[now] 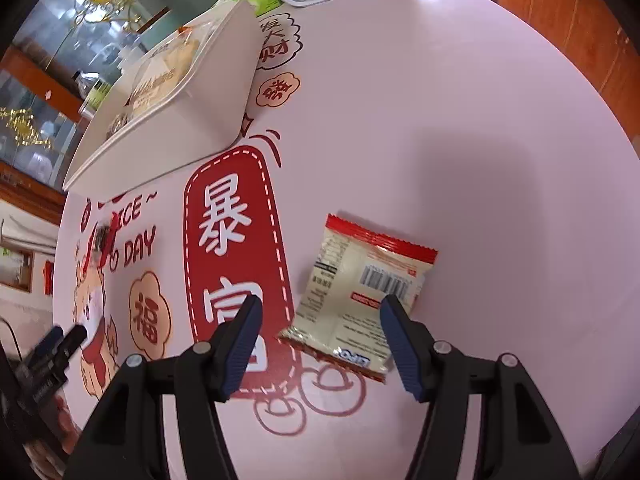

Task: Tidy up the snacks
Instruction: 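Grasp the red-capped dark cake pack with the left gripper while the right grasps the LIPO pack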

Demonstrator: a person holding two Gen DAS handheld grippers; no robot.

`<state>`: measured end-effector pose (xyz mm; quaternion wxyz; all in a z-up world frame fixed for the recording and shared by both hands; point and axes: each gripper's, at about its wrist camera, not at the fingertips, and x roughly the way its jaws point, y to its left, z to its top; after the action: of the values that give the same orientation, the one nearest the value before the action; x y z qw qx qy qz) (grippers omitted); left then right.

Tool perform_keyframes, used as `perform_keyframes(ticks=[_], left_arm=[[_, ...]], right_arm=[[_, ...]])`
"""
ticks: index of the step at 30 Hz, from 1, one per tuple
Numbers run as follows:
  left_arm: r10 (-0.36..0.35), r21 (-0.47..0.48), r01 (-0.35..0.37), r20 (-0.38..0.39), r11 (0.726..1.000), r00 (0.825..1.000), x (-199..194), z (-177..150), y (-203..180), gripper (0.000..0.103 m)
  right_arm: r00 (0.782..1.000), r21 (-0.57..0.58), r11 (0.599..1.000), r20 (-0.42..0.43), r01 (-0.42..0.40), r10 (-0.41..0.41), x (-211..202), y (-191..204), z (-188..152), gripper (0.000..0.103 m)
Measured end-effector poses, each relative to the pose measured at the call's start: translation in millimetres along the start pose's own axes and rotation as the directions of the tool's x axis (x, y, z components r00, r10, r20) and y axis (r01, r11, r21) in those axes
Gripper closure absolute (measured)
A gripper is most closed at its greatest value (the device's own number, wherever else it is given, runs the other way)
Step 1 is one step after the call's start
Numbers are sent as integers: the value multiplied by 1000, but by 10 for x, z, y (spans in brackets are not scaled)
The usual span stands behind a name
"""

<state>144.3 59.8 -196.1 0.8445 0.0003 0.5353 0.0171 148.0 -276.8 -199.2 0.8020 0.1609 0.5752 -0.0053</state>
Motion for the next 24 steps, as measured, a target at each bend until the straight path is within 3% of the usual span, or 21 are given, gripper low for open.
perform_keyframes(ticks=[18, 24], left_arm=[[14, -90, -13, 11, 996, 1000, 186, 389, 325, 0], [17, -65, -16, 21, 998, 1000, 241, 522, 301, 0]], right_arm=[[978, -1, 982, 94, 187, -186, 57, 151, 0, 41], [980, 55, 986, 111, 159, -164, 3, 77, -25, 41]])
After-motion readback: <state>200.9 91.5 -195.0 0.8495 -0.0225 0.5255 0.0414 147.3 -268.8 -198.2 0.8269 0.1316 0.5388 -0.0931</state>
